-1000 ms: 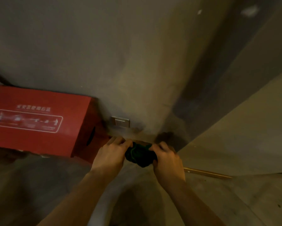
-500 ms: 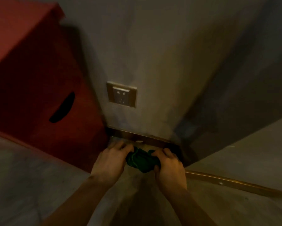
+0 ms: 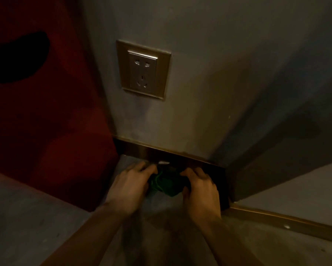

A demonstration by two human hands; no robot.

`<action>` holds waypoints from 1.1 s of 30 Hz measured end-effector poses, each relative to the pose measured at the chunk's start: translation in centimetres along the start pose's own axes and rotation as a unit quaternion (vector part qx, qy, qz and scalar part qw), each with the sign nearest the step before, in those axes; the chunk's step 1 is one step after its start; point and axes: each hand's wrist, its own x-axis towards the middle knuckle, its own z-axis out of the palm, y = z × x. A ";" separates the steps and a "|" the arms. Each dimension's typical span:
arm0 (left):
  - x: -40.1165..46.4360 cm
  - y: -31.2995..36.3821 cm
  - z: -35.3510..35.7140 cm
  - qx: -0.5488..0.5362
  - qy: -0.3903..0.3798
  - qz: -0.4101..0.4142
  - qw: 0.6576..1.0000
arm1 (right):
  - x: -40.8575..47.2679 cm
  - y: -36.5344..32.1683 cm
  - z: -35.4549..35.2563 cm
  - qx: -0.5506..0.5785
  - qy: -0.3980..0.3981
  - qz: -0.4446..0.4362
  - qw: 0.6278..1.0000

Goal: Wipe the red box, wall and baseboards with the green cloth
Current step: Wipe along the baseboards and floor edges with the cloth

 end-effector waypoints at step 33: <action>-0.5 -2.6 10.6 0.021 0.068 -0.038 0.997 | -0.9 1.4 4.9 0.117 0.061 0.043 0.990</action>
